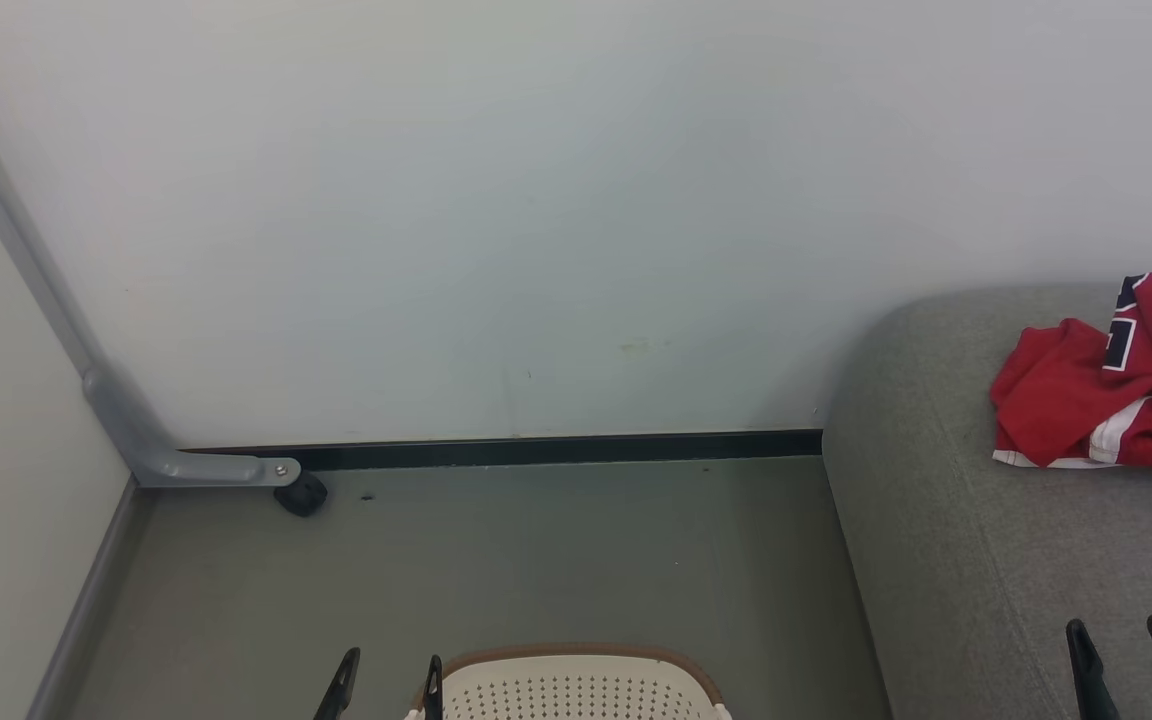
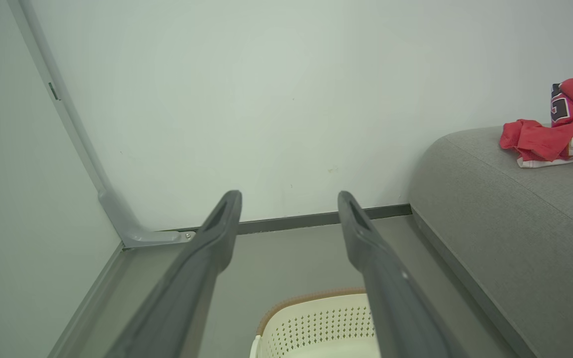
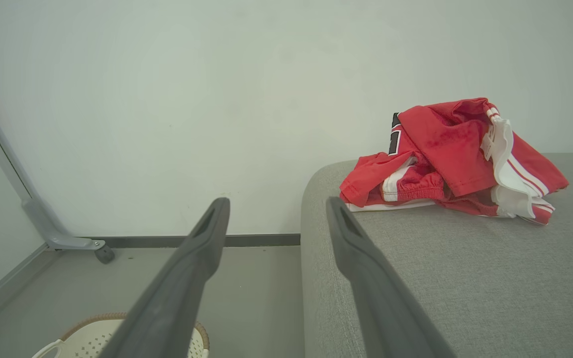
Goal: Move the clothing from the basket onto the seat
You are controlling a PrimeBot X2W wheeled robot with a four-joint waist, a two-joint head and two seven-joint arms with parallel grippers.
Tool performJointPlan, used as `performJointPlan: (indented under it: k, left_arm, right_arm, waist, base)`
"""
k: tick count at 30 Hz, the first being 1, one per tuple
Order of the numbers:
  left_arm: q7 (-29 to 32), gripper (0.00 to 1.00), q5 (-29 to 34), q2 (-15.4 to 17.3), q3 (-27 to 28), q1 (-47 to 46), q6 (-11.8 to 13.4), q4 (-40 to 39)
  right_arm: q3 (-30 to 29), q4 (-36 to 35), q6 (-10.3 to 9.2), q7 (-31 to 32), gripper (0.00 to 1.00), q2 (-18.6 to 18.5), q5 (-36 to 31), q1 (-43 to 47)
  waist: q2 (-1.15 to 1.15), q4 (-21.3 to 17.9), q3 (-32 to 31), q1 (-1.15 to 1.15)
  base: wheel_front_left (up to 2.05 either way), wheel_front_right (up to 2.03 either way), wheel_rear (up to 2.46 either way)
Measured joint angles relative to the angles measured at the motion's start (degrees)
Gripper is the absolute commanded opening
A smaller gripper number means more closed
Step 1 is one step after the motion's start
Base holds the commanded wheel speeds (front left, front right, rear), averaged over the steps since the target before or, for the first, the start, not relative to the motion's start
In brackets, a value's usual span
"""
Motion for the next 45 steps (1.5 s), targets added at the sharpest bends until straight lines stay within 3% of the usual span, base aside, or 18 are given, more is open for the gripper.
performJointPlan:
  k: [10, 11, 21, 45]
  left_arm:
    - [0.0, 1.00, -0.3, 0.0, 0.0, 0.0, 0.0, 0.2]
    - [0.0, 0.00, -0.3, 0.0, 0.0, 0.0, 0.0, 0.2]
    - [0.0, 0.00, -0.6, 0.0, 0.2, 1.5, -0.2, 4.3]
    - [4.4, 0.00, -22.3, 0.0, 5.1, -0.1, -3.7, 5.9]
  right_arm:
    - [-0.9, -0.4, 0.00, 0.0, 1.00, 0.5, 0.0, 0.7]
    - [-1.0, -0.4, 0.00, 0.0, 0.00, 0.5, -0.1, 0.7]
    - [0.8, 3.7, 0.10, 0.9, 0.00, 5.4, 0.9, 1.2]
    - [-4.7, 6.9, 3.30, 6.4, 0.00, 10.4, 15.7, -2.0]
  waist:
    - [0.00, 0.0, 0.1, 0.00]
    - [0.00, 0.0, 0.1, 0.00]
    - [0.00, 0.0, 0.2, 0.00]
    - [0.00, 0.0, 0.7, 0.00]
  base:
    - [0.00, 0.00, 0.00]
    - [0.00, 0.00, 0.00]
    - [0.00, 0.00, 0.00]
    - [0.00, 0.00, 0.00]
